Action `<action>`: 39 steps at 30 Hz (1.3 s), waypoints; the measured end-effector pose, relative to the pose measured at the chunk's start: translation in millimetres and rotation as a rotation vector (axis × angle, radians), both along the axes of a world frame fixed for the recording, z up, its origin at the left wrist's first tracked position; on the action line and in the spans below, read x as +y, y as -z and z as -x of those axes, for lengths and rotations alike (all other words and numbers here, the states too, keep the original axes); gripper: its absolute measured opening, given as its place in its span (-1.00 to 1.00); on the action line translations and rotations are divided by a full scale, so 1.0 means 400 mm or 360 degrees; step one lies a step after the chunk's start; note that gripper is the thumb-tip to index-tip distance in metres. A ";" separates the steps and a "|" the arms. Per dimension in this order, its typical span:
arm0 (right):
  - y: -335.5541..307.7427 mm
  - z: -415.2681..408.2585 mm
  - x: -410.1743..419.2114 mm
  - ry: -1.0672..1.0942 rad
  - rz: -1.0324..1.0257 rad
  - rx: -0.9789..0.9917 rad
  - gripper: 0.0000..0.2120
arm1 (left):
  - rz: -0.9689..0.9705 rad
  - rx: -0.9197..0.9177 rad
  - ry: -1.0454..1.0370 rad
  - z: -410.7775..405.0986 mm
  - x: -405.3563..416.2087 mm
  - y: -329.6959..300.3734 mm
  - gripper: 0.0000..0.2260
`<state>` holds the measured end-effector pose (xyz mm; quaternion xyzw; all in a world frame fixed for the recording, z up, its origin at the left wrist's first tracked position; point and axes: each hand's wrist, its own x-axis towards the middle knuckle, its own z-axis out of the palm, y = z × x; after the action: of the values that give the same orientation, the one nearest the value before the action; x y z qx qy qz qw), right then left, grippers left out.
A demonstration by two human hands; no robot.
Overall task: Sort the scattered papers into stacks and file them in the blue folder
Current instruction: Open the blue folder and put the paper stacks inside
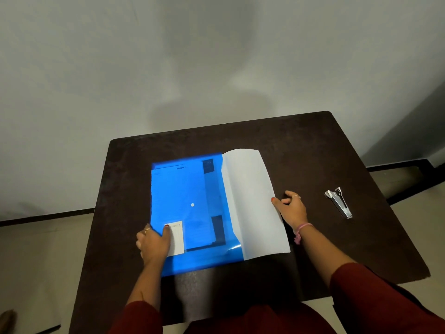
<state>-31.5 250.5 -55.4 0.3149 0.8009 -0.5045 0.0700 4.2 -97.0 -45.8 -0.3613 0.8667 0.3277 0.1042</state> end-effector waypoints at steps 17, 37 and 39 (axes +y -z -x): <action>-0.142 0.036 -0.081 -0.0349 0.0351 0.0352 -0.94 | -0.0449 0.0092 -0.0192 0.022 -0.057 -0.017 -0.86; -0.205 0.033 -0.087 -0.0765 -0.0367 0.0208 -0.78 | 0.0231 -0.0260 0.0707 0.065 0.112 -0.025 -0.61; -0.186 0.031 -0.103 -0.0807 -0.0329 0.0197 -0.80 | 0.0381 -0.0249 0.0798 0.065 0.128 -0.036 -0.50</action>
<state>-43.8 209.3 19.2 0.0786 0.9041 -0.4048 0.1123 -21.9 -45.7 -31.4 -0.1696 0.9509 0.1583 0.2050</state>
